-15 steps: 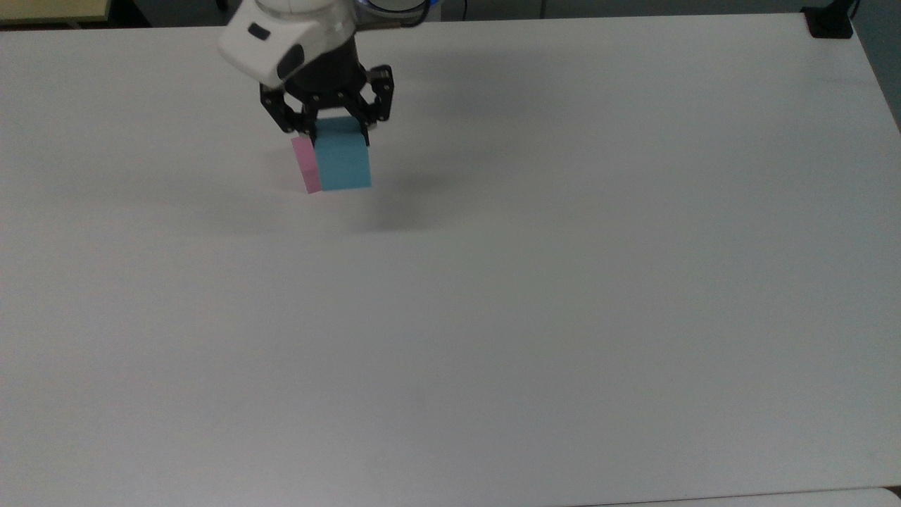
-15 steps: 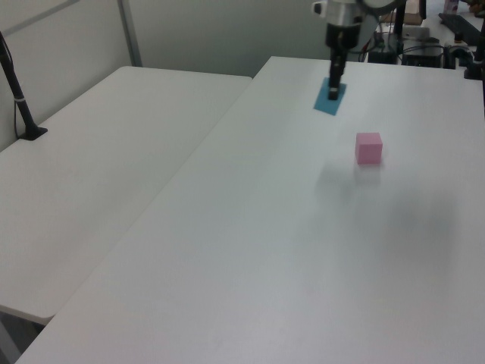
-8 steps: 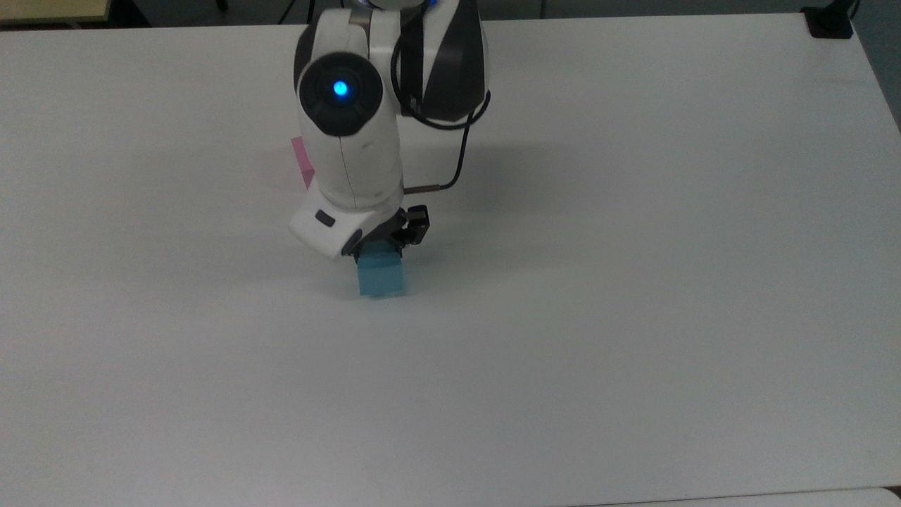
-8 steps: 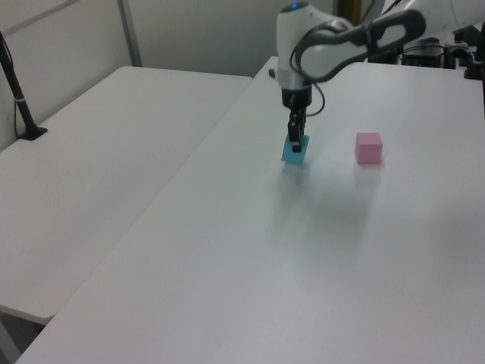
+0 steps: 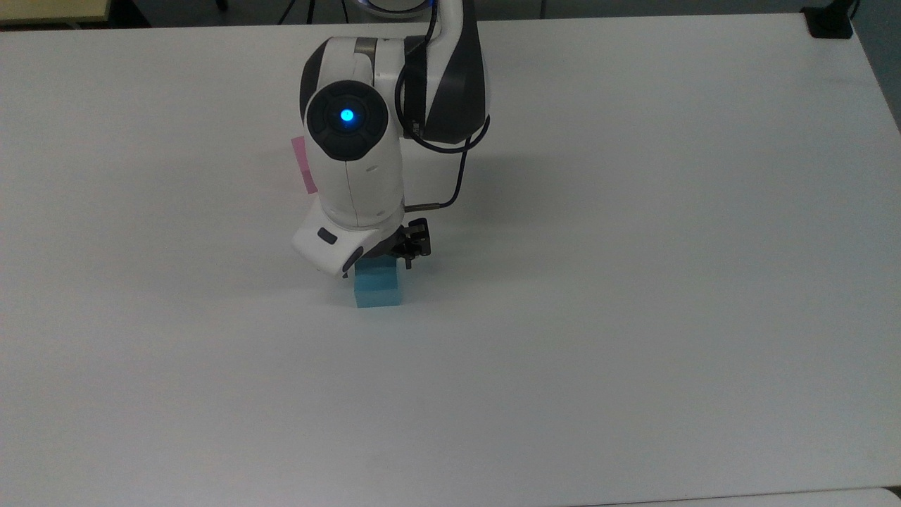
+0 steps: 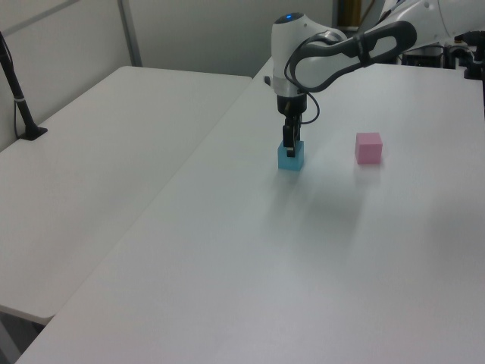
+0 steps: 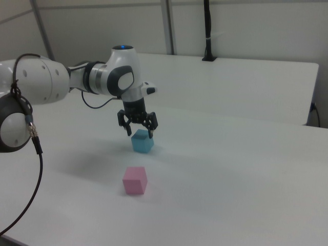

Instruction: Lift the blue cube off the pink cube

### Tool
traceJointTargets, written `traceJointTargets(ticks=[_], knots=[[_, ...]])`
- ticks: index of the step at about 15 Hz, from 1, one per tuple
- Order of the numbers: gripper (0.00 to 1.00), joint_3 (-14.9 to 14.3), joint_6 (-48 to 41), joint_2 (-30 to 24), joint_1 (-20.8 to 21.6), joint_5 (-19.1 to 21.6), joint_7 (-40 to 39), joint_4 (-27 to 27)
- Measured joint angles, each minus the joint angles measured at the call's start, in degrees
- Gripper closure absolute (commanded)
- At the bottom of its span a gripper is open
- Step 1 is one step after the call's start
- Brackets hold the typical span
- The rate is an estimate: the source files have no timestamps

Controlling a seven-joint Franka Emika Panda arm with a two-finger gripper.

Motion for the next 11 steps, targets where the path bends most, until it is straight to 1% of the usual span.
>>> traceJointTargets(ticks=[1,3,6,8,11], knots=[[0.0,-0.15,0.0,-0.95,-0.05,0.0,0.01,0.01],[0.0,-0.45,-0.93,-5.3,-0.34,0.0,1.04,-0.71],[0.0,-0.53,-8.97,-15.94,-1.54,-0.69,5.35,-3.11],[0.0,-0.46,-14.17,-23.48,-2.06,-1.4,8.11,-5.89],[0.0,0.52,-17.1,-32.55,-2.72,-1.54,9.58,-11.81]])
